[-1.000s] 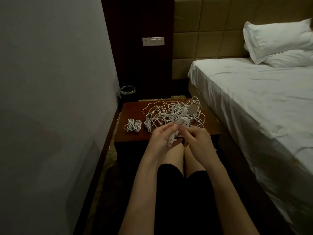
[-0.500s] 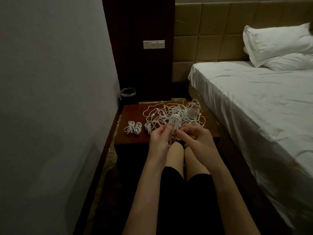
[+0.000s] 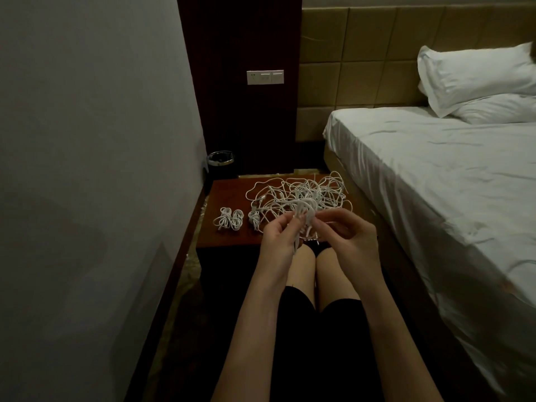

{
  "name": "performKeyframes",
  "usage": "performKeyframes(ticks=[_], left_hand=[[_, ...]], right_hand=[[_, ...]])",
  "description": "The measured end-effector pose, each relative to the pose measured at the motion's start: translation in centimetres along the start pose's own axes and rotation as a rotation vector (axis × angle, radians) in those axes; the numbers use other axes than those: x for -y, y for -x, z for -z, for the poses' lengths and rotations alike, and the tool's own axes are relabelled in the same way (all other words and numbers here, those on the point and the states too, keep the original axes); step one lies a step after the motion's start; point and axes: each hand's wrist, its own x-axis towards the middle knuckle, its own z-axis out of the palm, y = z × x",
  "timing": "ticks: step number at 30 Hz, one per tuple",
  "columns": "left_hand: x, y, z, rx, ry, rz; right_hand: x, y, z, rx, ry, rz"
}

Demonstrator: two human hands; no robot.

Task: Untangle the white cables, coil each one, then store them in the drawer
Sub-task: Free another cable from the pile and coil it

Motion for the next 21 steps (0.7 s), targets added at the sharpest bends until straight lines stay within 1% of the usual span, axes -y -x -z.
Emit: performKeyframes(ticks=[3, 9, 12, 15, 21], left_hand=[[-0.04, 0.11, -0.11, -0.001, -0.003, -0.02], [-0.12, 0.29, 0.01, 0.025, 0.006, -0.039], [-0.21, 0.3, -0.08, 0.048, 0.027, -0.016], [-0.55, 0.33, -0.12, 0.092, 0.047, 0.013], [-1.0, 0.33, 0.22, 0.086, -0.199, -0.062]], right_hand=[[0.1, 0.08, 0.43, 0.037, -0.075, -0.035], [0.16, 0.19, 0.41, 0.085, -0.015, 0.04], [0.2, 0.28, 0.11, 0.04, -0.001, 0.049], [0.13, 0.21, 0.05, -0.029, -0.043, -0.003], [0.33, 0.05, 0.33, -0.028, -0.05, -0.061]])
